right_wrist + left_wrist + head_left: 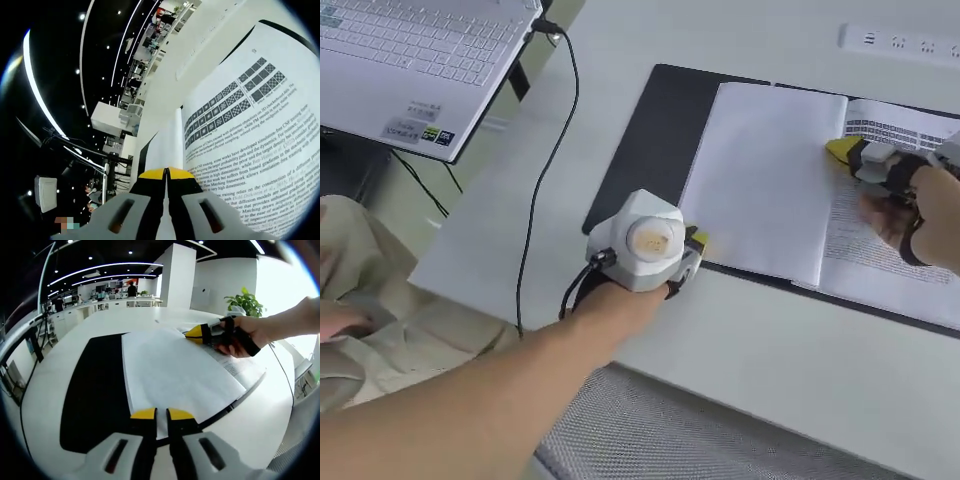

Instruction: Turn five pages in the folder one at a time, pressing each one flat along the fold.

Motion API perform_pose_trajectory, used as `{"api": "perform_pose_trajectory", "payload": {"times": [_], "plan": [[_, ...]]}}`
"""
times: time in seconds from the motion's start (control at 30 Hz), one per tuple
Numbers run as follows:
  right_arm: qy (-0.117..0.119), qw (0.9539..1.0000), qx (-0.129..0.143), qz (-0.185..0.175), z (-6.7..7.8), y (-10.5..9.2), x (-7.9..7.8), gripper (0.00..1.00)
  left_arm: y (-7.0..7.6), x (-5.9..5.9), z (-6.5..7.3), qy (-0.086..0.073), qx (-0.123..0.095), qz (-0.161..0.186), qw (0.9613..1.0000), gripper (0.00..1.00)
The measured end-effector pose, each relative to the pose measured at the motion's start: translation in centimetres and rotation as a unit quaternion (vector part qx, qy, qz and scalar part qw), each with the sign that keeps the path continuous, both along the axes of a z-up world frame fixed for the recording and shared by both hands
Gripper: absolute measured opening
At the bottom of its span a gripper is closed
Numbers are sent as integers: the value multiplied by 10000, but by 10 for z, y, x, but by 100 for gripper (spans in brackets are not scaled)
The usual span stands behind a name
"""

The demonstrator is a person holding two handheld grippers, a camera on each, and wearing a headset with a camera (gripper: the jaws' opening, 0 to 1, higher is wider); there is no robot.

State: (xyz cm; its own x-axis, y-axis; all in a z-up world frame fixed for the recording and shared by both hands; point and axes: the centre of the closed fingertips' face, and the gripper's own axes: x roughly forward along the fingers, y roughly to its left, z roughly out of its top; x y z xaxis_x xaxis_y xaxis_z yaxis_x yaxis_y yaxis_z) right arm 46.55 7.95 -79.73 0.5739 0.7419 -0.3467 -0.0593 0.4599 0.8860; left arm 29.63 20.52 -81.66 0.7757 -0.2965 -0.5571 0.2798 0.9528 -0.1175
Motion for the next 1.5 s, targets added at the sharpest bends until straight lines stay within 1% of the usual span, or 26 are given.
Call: {"api": "perform_pose_trajectory", "payload": {"times": [0.1, 0.17, 0.2, 0.33, 0.43, 0.53, 0.6, 0.7, 0.77, 0.8, 0.93, 1.0, 1.1, 1.27, 1.43, 1.47, 1.5], "plan": [[-27, 10000, -52, -57, 0, 1, 13, 0, 0, 0, -1, -12, 17, -5, 10000, 6], [64, 9997, 45, -239, -1, -1, 24, 0, 0, 1, -1, -7, 32, 3, 10000, 5], [70, 9994, 59, -321, -2, -3, 30, 0, 0, 0, -1, -4, 28, 10, 10000, 5], [132, 9979, 197, -610, -4, -5, 45, 0, 0, 0, -1, -12, 53, 11, 10000, 5], [123, 9971, 201, -717, -3, -5, 51, 0, 0, 0, -1, -13, 57, 23, 10000, 5], [114, 9960, 167, -873, -3, -6, 61, 0, 0, 0, -1, -3, 70, 32, 10000, 5], [91, 9960, 152, -880, -4, -5, 66, 0, 0, 0, -1, -3, 81, 34, 10000, 5], [87, 9951, 141, -975, -4, -6, 74, 0, 0, 0, -1, 0, 99, 21, 9999, 5], [36, 9940, 139, -1080, -4, -8, 80, 0, -1, -1, 0, 5, 106, 13, 9999, 5], [62, 9937, 152, -1111, -5, -8, 81, 0, -1, -1, -1, 9, 113, 8, 9999, 5], [131, 9933, 229, -1129, -5, -8, 81, 0, -1, -1, 0, 15, 125, 0, 9999, 4], [128, 9936, 193, -1105, -7, -9, 83, 0, 0, -1, 0, 14, 130, 24, 9999, 4], [160, 9947, 181, -999, -7, -8, 79, 0, 0, -2, 0, 32, 122, 37, 9999, 3], [190, 9973, 173, -691, -7, -5, 61, 0, 0, -1, -1, 63, 167, -3, 9998, 3], [233, 9990, 174, -335, -6, -1, 36, 0, 0, -1, -1, 91, 209, -33, 9997, 3], [214, 9991, 167, -321, -6, -1, 33, 0, 0, -1, -1, 97, 230, -52, 9997, 3], [198, 9995, 171, -201, -5, 1, 26, 0, 0, -1, -1, 105, 244, -65, 9996, 2]]}}
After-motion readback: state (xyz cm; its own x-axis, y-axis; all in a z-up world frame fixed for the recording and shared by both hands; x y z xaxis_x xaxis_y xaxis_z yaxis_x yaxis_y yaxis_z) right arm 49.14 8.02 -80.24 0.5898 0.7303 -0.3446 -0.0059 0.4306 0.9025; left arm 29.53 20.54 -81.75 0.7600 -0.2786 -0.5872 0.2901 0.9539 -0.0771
